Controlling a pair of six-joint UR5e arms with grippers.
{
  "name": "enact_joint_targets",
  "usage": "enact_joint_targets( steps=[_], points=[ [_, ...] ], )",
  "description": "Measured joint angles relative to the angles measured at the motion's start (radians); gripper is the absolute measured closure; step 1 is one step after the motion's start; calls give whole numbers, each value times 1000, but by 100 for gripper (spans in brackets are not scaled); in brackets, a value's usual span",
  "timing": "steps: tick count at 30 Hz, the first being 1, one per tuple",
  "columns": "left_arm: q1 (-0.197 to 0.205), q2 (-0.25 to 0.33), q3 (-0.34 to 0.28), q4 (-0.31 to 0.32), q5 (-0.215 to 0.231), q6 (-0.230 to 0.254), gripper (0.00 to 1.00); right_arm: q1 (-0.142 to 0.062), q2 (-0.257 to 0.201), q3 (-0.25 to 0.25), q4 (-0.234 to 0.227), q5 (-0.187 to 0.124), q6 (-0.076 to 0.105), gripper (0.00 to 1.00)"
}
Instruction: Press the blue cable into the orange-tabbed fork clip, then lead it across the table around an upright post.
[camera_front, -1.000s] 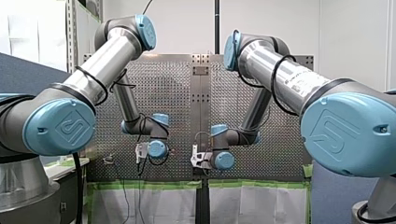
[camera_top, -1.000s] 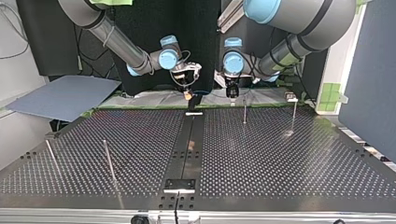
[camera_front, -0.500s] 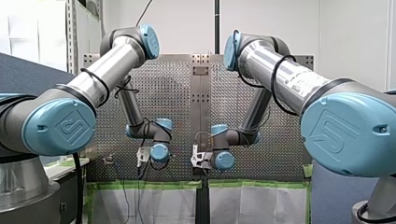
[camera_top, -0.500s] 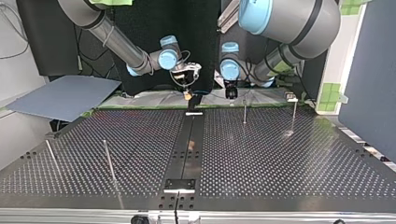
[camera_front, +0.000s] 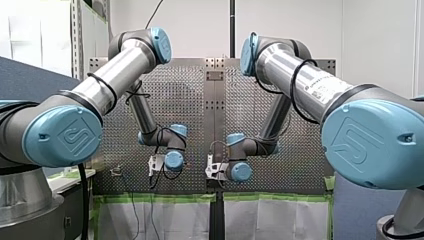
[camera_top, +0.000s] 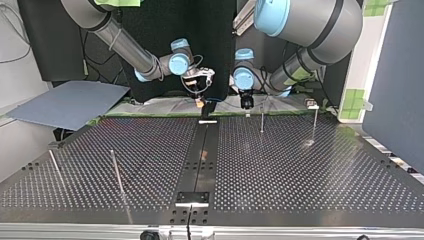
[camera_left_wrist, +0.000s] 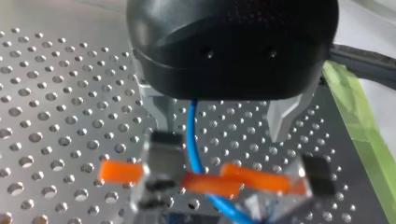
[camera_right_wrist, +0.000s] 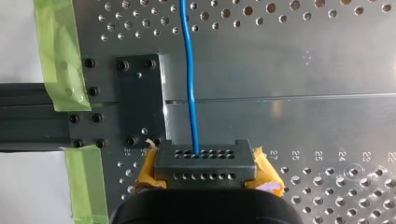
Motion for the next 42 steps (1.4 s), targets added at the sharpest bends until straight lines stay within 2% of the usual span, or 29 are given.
enact_joint_targets(
  steps=[7,8,9,10,11,12,13,14,16,26,36,42],
  points=[
    [-12,0,0,4,13,24,0,-5,0,0,3,-1,0,100],
    [-13,0,0,6,15,27,11,-6,0,0,3,-2,0,100],
    [-14,0,0,7,16,27,11,-7,0,0,3,-2,0,100],
    [-15,0,0,8,14,26,38,-8,0,0,4,-2,0,100],
    [-17,0,0,8,9,23,57,-11,0,0,4,-3,0,100],
    [-19,0,0,9,4,20,57,-14,0,0,5,-3,1,100],
    [-20,0,0,10,-3,18,74,-16,0,-1,5,-3,1,100],
    [-23,0,0,11,-12,15,96,-19,0,-1,5,-3,1,100],
    [-26,0,0,13,-27,10,100,-24,0,-1,7,-3,1,100],
    [-33,0,0,13,-120,3,100,-34,0,0,12,-4,0,100],
    [-48,0,0,-5,-134,5,100,-36,-1,-1,22,-2,-3,100],
    [-71,13,0,-36,-153,11,100,-41,-24,-7,55,27,-28,100]
  ],
)
